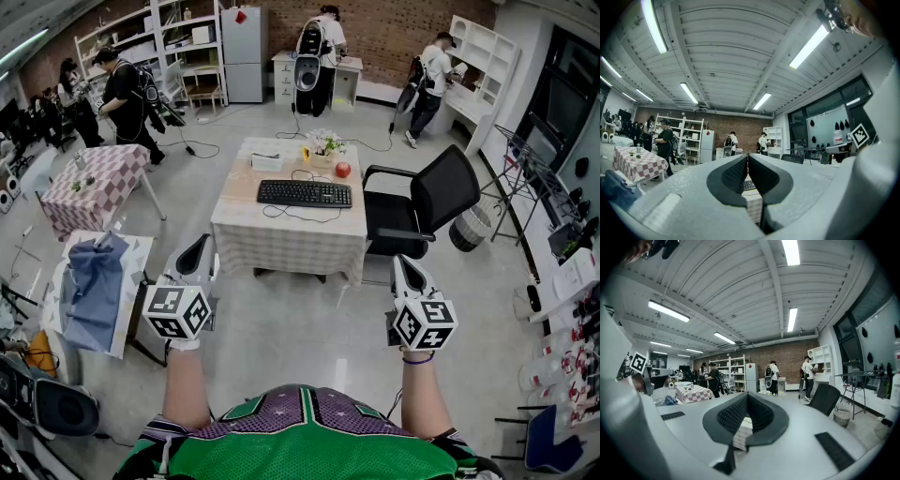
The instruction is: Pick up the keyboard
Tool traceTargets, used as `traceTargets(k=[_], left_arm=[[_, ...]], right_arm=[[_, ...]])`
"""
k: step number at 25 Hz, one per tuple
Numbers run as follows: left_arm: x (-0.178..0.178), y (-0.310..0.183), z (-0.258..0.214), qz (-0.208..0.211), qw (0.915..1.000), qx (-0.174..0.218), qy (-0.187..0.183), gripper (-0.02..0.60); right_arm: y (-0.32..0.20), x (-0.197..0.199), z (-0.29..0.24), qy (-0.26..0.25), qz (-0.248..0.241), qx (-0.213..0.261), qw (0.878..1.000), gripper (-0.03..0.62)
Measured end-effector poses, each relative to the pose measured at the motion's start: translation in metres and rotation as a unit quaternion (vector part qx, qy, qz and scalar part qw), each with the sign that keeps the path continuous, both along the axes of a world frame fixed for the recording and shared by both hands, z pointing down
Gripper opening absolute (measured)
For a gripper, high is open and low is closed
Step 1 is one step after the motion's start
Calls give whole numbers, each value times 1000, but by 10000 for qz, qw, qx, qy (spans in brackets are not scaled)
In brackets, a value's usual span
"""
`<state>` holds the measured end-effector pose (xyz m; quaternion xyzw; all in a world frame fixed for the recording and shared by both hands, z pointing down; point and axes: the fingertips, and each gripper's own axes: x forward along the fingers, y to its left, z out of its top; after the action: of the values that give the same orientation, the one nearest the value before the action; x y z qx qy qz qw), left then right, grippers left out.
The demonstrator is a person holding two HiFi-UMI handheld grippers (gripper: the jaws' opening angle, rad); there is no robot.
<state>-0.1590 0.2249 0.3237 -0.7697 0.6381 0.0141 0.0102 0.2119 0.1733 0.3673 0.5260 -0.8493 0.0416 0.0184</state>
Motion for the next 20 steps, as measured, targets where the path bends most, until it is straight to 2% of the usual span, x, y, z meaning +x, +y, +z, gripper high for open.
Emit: traceTargets(k=[20], left_arm=[[-4,3,7,170,9997,3,147,18]], right_arm=[[12,-5,2,57,151,-18,9999,0]])
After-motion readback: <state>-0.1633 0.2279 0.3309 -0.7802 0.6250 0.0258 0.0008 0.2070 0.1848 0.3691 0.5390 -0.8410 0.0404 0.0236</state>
